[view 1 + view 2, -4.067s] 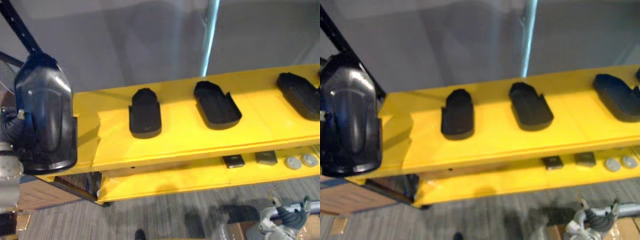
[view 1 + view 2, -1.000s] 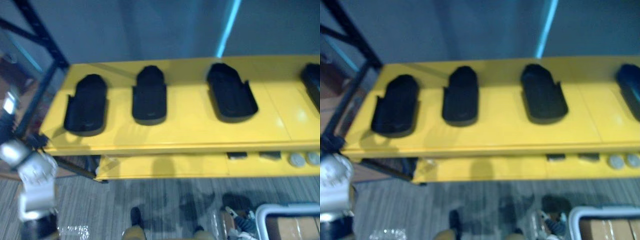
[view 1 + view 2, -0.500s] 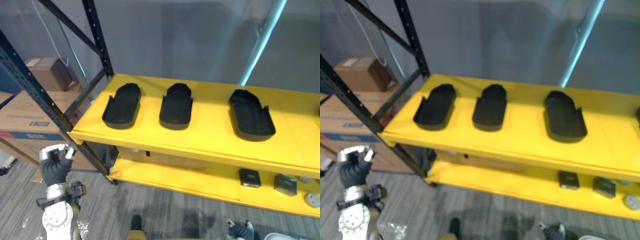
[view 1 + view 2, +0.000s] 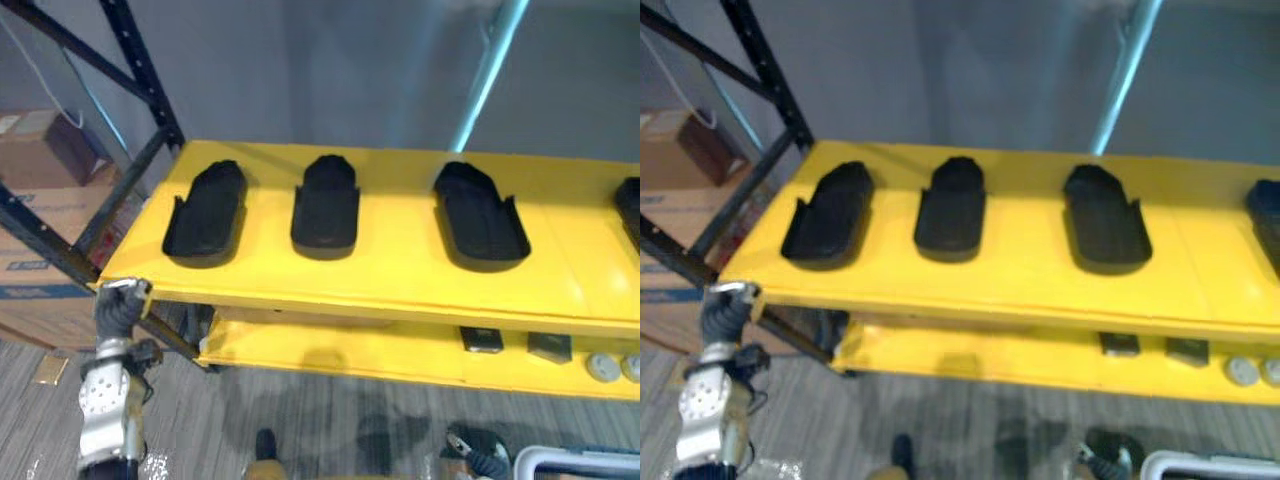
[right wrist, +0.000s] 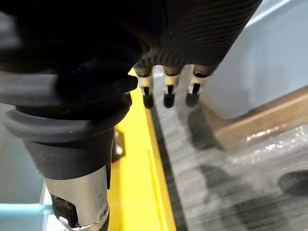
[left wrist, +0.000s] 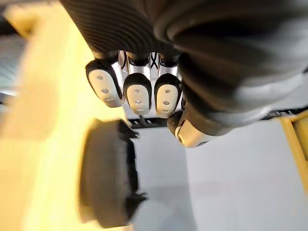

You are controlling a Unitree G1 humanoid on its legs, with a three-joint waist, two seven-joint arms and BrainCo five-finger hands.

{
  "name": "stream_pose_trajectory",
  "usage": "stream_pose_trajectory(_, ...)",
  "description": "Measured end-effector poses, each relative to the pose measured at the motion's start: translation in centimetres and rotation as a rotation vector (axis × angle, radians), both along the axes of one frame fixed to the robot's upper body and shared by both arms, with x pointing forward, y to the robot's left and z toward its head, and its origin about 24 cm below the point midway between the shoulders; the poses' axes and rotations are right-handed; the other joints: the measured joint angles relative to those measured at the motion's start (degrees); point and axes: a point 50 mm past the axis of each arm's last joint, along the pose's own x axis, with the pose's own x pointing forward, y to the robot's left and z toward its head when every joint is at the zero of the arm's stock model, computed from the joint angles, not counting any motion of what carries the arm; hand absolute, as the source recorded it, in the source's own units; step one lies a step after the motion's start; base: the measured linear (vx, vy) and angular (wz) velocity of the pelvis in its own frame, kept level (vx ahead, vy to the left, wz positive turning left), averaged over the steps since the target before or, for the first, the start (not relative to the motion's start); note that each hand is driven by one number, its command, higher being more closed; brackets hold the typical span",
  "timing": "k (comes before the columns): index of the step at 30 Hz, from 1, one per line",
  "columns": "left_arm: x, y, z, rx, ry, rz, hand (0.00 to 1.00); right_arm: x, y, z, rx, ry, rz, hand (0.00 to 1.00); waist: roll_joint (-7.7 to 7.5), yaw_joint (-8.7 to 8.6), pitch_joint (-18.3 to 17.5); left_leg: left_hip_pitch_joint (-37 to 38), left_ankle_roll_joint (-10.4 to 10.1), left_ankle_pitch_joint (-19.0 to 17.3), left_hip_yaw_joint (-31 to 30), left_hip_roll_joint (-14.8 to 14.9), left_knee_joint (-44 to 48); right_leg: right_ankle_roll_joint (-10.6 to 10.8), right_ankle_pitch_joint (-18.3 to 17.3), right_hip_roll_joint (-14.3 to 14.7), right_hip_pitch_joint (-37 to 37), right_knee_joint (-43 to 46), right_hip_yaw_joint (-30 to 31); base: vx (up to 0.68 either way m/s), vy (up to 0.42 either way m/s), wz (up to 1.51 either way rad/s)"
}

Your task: Walk over and take plastic housings, then place them on the shelf

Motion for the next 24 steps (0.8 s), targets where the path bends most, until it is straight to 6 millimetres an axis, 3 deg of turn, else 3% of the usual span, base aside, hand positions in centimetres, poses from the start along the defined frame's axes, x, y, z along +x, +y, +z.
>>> stream_pose_trajectory(11, 1.3, 0.5, 0.7, -0.028, -0.012, -0.011, 1.0, 0.3, 0.0, 0.1, 0.01, -0.011, 0.017, 0.0, 0.01, -0.78, 1.7, 1.0, -0.2, -0.8, 1.5, 0.0, 0.0, -0.1, 0.0, -0.2, -0.1, 0.1, 1.4, 0.01, -0.007, -0.07)
stream_pose_trajectory(18, 1.7, 0.0, -1.3, -0.056, 0.101, -0.056, 1.0, 0.3, -0.3, 0.2, 0.002, -0.01, 0.025, 0.0, -0.09, -1.14, 1.8, 2.0, -0.2, -1.3, 2.8, 0.1, 0.0, -0.2, -0.1, -0.3, 0.0, 0.1, 2.6, 0.01, -0.004, -0.08)
stream_pose_trajectory(24, 2.9, -0.2, -0.9, -0.066, 0.087, -0.064, 1.0, 0.3, -0.4, 0.2, -0.001, -0.01, 0.029, 0.0, -0.3, -1.72, 2.2, 2.0, -0.3, -1.4, 3.1, 0.2, 0.0, -0.3, -0.2, -0.3, -0.4, 0.2, 3.0, 0.0, -0.002, -0.02)
